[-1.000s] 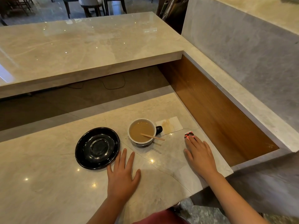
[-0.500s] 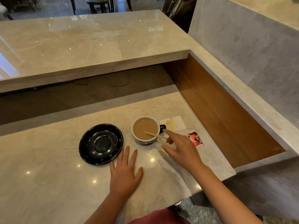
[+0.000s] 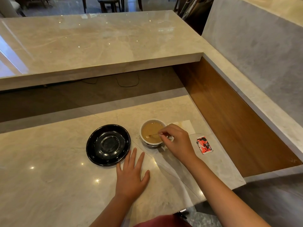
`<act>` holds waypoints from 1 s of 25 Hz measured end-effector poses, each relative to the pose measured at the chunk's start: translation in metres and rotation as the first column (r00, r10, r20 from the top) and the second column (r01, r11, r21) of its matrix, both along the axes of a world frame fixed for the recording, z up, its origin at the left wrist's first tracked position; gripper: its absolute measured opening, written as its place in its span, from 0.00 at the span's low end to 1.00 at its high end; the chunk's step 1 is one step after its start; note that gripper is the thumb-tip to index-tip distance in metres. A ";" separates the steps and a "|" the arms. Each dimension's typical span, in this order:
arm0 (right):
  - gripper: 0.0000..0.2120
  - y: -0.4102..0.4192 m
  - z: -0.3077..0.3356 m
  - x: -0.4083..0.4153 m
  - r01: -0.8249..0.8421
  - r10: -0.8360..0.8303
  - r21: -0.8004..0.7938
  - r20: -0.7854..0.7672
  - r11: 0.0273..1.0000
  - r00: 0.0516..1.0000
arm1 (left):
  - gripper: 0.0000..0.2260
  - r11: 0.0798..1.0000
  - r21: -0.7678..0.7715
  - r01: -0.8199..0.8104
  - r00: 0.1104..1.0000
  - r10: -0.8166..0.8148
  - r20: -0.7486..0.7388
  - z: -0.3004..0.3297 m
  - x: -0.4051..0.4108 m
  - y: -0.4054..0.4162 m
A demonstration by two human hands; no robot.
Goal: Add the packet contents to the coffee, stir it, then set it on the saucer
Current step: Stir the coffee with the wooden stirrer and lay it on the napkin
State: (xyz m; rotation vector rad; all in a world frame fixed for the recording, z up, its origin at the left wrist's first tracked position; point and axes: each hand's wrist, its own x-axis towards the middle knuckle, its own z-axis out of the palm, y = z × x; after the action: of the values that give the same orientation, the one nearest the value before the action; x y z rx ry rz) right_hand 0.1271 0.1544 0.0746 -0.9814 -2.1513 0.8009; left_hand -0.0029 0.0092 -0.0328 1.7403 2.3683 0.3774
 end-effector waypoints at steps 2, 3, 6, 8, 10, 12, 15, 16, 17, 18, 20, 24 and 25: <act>0.05 0.003 0.003 -0.008 0.010 -0.010 -0.019 -0.004 1.000 1.000 | 0.28 1.000 -0.004 -0.001 1.000 0.001 0.000 0.000 0.000 0.000; 0.06 0.007 0.004 -0.010 0.021 -0.021 -0.043 0.004 0.999 1.000 | 0.28 1.000 -0.006 -0.001 1.000 0.001 -0.002 0.000 0.000 0.000; 0.05 0.022 0.009 -0.011 0.064 -0.063 -0.086 0.011 0.994 0.998 | 0.28 1.000 -0.010 0.003 1.000 -0.003 -0.009 0.000 0.000 0.000; 0.04 0.033 0.010 -0.006 0.096 -0.095 -0.078 0.013 0.992 0.995 | 0.28 1.000 -0.019 0.005 1.000 -0.005 -0.011 -0.001 -0.001 0.000; 0.04 0.038 0.010 0.004 0.097 -0.095 -0.060 0.038 0.993 0.995 | 0.28 1.000 -0.016 0.002 1.000 -0.003 -0.010 0.000 -0.001 0.000; 0.03 0.039 0.010 0.017 0.073 -0.073 0.002 0.083 0.997 0.994 | 0.28 1.000 -0.014 0.000 1.000 0.000 0.001 0.000 -0.001 0.000; 0.03 0.032 0.011 0.033 0.056 -0.056 0.001 0.097 0.998 0.994 | 0.28 1.000 -0.007 0.003 1.000 -0.003 0.012 0.001 0.000 0.000; 0.04 0.028 0.010 0.035 0.065 -0.060 -0.067 0.066 0.996 0.996 | 0.28 1.000 -0.007 0.002 1.000 -0.002 0.012 0.002 -0.001 0.001; 0.04 0.023 0.009 0.035 0.074 -0.071 -0.149 0.026 0.986 0.997 | 0.28 1.000 -0.005 0.001 1.000 -0.001 0.012 0.002 -0.001 0.001; 0.04 0.018 0.006 0.033 0.080 -0.086 -0.228 -0.015 0.970 0.996 | 0.28 1.000 -0.004 0.001 1.000 -0.001 0.013 0.001 -0.001 0.001; 0.04 0.009 -0.002 0.026 0.085 -0.119 -0.334 -0.083 0.939 0.989 | 0.28 1.000 -0.008 0.001 1.000 -0.001 0.013 0.001 -0.001 0.000; 0.03 0.005 -0.009 0.005 0.115 -0.174 -0.346 -0.145 0.931 0.974 | 0.28 1.000 -0.005 -0.001 1.000 0.001 0.005 0.002 0.000 0.000; 0.03 0.008 -0.009 0.002 0.134 -0.185 -0.311 -0.138 0.941 0.973 | 0.28 1.000 -0.003 0.001 1.000 -0.001 0.004 0.002 0.000 0.000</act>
State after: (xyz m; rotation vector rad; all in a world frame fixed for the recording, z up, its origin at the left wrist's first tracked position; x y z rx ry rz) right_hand 0.1293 0.1622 0.0658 -1.1806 -1.8146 1.1095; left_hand -0.0030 0.0094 -0.0308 1.7374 2.3644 0.3758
